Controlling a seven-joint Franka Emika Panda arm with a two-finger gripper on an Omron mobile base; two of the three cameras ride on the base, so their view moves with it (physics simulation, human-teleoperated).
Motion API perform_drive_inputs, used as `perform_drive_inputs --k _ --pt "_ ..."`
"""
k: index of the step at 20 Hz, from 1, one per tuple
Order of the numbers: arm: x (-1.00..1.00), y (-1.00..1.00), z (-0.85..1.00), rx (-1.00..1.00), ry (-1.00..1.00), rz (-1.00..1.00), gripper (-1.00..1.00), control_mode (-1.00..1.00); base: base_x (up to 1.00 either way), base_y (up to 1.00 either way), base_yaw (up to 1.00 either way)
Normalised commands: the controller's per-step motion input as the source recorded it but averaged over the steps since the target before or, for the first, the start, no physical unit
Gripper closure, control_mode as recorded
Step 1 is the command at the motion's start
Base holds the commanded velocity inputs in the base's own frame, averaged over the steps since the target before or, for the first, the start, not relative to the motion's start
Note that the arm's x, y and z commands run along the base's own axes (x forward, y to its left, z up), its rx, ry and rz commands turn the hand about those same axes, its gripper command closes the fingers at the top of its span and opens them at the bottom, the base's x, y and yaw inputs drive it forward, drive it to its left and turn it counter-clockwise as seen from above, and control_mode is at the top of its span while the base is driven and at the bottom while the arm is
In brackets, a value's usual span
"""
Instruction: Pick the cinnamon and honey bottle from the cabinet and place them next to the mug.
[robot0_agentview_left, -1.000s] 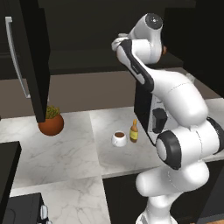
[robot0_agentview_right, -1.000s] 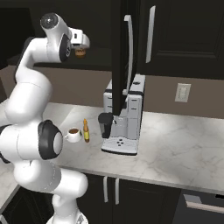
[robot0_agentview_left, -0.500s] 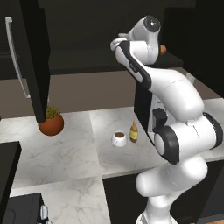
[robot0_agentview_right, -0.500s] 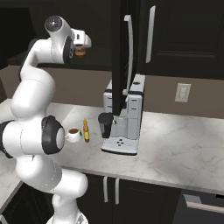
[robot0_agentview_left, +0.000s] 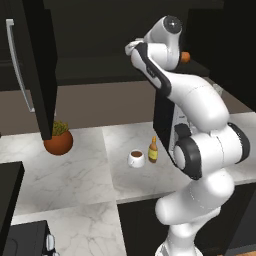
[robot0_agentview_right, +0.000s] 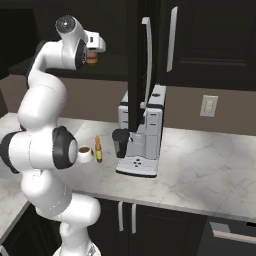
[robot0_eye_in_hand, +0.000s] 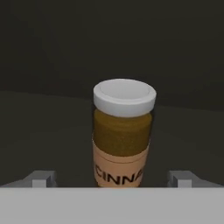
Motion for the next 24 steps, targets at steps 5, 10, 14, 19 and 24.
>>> perform_drive_inputs --k 5,10,14,19,24 --pt "0.23 0.00 0.00 0.00 0.00 0.02 -1.00 -1.00 0.00 0.00 0.00" --pt "0.21 0.00 0.00 0.00 0.00 0.01 -1.00 -1.00 0.00 0.00 0.00" --pt "0.14 0.00 -0.01 0.00 0.01 0.00 -1.00 -1.00 0.00 0.00 0.00" --pt "0.18 0.00 -0.04 0.00 0.00 0.00 -1.00 -1.00 0.00 0.00 0.00" --pt "0.12 0.00 0.00 0.00 0.00 0.00 -1.00 -1.00 0.00 0.00 0.00"
